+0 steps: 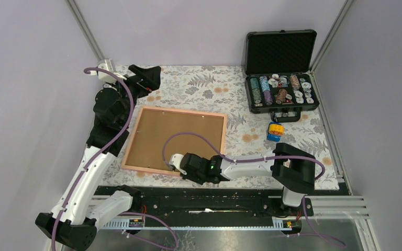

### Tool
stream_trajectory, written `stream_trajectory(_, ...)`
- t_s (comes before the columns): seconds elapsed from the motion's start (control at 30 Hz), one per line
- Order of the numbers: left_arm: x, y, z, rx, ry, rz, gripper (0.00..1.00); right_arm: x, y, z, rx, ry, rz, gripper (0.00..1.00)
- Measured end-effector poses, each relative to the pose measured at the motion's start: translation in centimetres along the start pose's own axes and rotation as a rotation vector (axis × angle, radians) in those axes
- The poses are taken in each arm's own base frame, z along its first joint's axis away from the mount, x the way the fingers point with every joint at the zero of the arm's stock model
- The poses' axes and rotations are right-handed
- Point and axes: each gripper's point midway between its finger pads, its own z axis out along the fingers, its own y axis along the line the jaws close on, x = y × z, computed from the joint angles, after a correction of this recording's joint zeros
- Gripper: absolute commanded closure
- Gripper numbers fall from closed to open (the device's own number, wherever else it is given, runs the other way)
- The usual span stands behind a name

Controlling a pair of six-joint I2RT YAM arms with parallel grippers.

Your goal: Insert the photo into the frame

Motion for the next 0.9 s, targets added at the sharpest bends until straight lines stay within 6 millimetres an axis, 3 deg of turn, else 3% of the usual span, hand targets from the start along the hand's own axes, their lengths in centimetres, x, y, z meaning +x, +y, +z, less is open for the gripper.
stream_trajectory(0.07,0.2,0.1,0.2,-0.004,0.005,0.001,0.01,-0.2,-0.2,0.1,0.038,-0.005,-0.017,0.78)
stream_trajectory(0.17,0.3,0.2,0.3,-0.005,0.008,0.002,0.01,-0.6,-0.4,0.3,0.088,-0.032,-0.034,0.69)
stream_trajectory(0.33,0.4,0.2,0.3,-0.006,0.01,0.002,0.01,-0.8,-1.0,0.6,0.133,-0.057,-0.026,0.65)
stream_trajectory(0.43,0.4,0.2,0.3,-0.006,0.01,0.002,0.01,-0.7,-1.5,0.8,0.164,-0.063,-0.016,0.38)
stream_trajectory(0.53,0.4,0.2,0.3,-0.006,0.01,0.002,0.01,-0.4,-2.2,0.9,0.207,-0.069,0.002,0.32)
stream_trajectory(0.7,0.5,0.2,0.4,-0.006,0.012,0.002,0.01,-0.6,-2.8,0.9,0.245,-0.089,0.02,0.43)
stream_trajectory(0.9,1.2,0.4,0.8,-0.01,0.031,0.001,0.01,-0.8,-2.8,1.1,0.255,-0.112,0.033,0.82)
